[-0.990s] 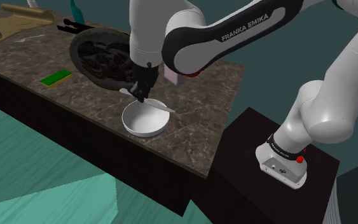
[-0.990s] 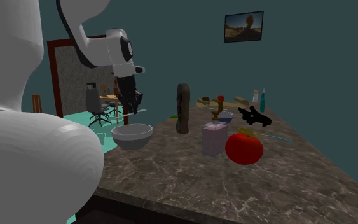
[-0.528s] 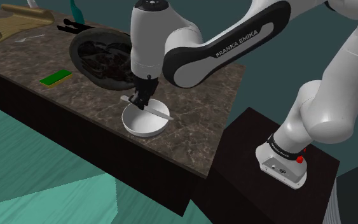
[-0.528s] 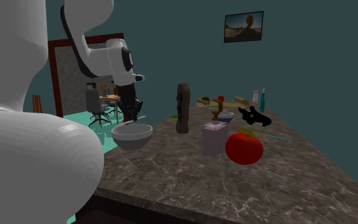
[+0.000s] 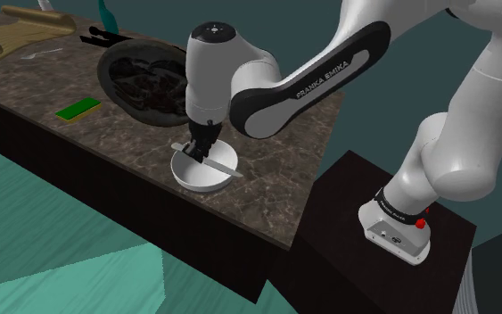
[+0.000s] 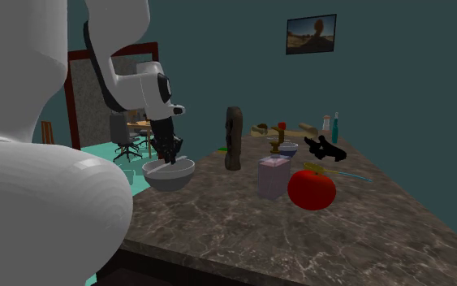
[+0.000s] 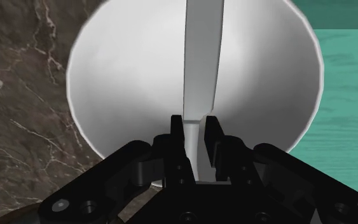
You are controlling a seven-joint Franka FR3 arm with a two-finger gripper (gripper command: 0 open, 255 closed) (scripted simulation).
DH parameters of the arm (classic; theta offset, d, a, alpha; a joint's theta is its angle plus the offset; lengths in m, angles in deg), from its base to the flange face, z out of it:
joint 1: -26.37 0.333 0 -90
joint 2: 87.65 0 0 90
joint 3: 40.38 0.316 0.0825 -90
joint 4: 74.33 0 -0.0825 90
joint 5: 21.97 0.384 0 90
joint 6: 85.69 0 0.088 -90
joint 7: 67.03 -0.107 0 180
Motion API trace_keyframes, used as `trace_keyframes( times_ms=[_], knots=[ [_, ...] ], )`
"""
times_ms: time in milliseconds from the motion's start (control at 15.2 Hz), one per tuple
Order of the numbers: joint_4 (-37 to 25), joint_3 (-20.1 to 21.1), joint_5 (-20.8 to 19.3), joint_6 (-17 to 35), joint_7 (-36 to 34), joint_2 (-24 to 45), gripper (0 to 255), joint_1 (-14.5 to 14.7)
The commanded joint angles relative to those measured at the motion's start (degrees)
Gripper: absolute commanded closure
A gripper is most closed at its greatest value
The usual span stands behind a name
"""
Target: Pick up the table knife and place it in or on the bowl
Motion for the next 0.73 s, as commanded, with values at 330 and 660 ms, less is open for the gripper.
trace_keyframes(
  times_ms=[330, 660],
  knots=[
    [0.15, -0.01, -0.14, 0.31, -0.14, 0.19, 255, 0.03],
    [0.08, -0.02, -0.12, 0.25, -0.10, 0.20, 0, 0.02]
  ],
)
